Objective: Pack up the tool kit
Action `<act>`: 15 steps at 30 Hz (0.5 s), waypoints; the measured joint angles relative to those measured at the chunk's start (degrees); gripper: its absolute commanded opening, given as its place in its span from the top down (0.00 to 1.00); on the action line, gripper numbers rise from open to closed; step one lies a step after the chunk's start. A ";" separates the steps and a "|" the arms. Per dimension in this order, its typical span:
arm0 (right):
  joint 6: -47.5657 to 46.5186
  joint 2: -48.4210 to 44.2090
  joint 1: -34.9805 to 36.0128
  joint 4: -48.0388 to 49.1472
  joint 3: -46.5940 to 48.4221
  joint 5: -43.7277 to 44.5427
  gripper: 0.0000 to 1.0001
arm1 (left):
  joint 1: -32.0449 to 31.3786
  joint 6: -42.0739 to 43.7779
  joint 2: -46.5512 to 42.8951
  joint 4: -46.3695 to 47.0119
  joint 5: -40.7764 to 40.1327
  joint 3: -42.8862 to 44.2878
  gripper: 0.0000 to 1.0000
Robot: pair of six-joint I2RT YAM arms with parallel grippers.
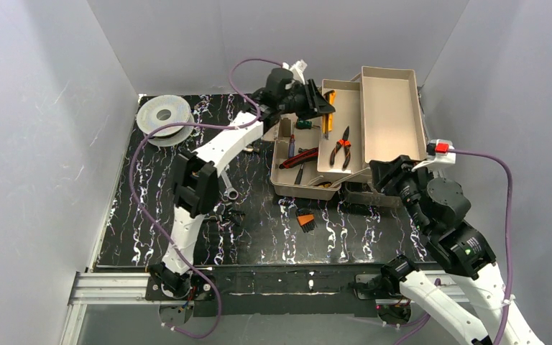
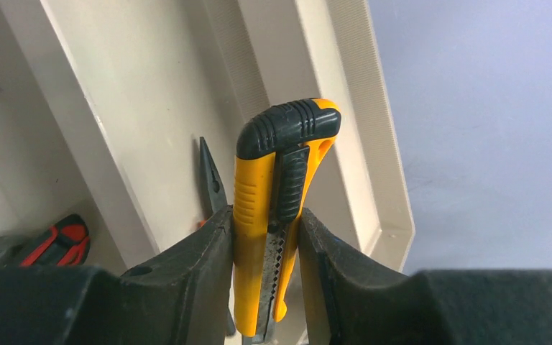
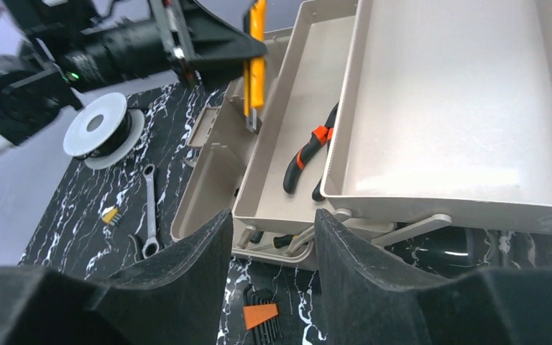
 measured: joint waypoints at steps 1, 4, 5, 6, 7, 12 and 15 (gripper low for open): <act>0.07 -0.16 -0.04 0.00 0.00 0.44 0.47 | -0.35 -0.31 1.57 0.26 0.03 0.81 0.38; 0.14 -0.11 -0.19 -0.33 0.00 1.20 0.47 | -1.13 -1.44 6.50 -0.53 0.37 3.58 0.02; 0.16 -0.10 -0.20 -0.41 0.00 1.44 0.47 | -1.16 -1.47 7.54 -0.07 1.59 4.74 0.02; 0.16 -0.07 -0.20 -0.42 0.00 1.55 0.47 | -1.30 -0.94 8.19 -0.45 1.70 6.70 0.02; 0.16 0.00 -0.20 -0.46 0.00 1.72 0.47 | -1.35 -0.23 8.17 -1.61 1.52 7.71 0.02; 0.14 1.63 -0.20 -0.49 0.00 1.66 0.47 | -1.31 5.52 5.82 -6.94 -1.05 7.04 0.02; 0.08 3.65 -0.22 -0.52 0.00 0.78 0.47 | -1.29 10.34 1.62 -11.07 -4.80 3.48 0.02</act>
